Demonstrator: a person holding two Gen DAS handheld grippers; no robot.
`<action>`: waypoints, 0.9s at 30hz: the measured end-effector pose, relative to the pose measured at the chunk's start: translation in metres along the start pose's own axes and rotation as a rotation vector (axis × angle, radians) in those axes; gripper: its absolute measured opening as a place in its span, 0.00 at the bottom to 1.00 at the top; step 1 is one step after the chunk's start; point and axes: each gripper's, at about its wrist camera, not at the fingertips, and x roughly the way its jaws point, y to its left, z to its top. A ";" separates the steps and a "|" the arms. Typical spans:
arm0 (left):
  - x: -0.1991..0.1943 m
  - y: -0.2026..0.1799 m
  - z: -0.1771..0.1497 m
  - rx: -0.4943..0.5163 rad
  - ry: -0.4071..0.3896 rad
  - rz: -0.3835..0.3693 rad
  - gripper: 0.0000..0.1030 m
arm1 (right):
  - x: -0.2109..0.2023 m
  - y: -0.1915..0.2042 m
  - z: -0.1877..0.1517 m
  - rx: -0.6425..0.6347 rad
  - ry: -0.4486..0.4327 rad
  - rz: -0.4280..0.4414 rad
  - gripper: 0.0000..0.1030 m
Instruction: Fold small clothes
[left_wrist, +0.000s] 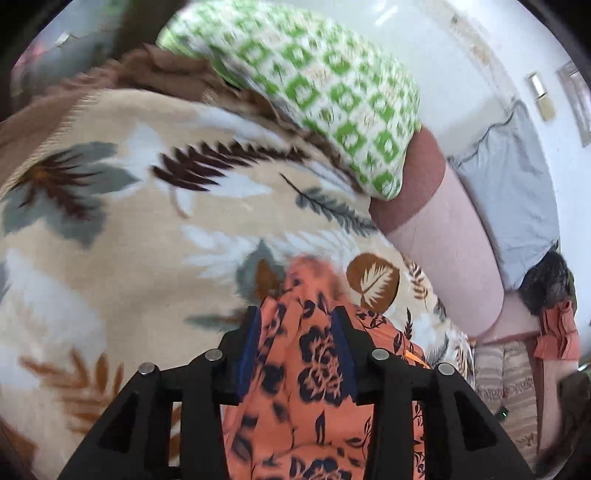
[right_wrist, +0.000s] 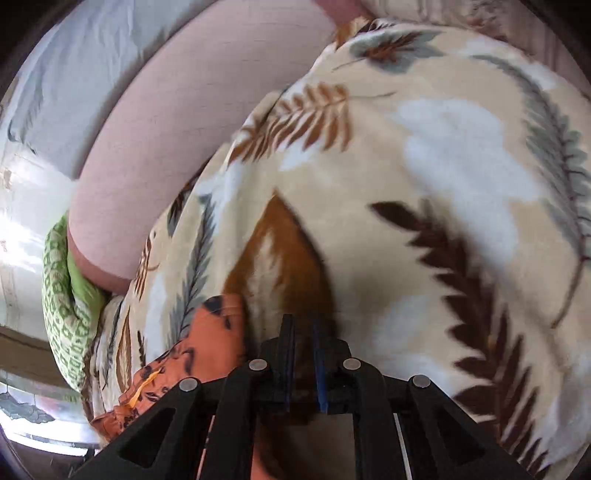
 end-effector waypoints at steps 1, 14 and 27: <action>-0.010 0.001 -0.010 -0.011 -0.027 0.000 0.48 | -0.009 0.001 -0.004 -0.025 -0.035 -0.008 0.12; -0.012 0.044 -0.082 -0.069 -0.075 0.334 0.62 | -0.019 0.205 -0.149 -0.592 0.212 0.210 0.12; -0.002 0.033 -0.090 0.207 -0.030 0.397 0.57 | 0.102 0.316 -0.196 -0.612 0.149 -0.062 0.10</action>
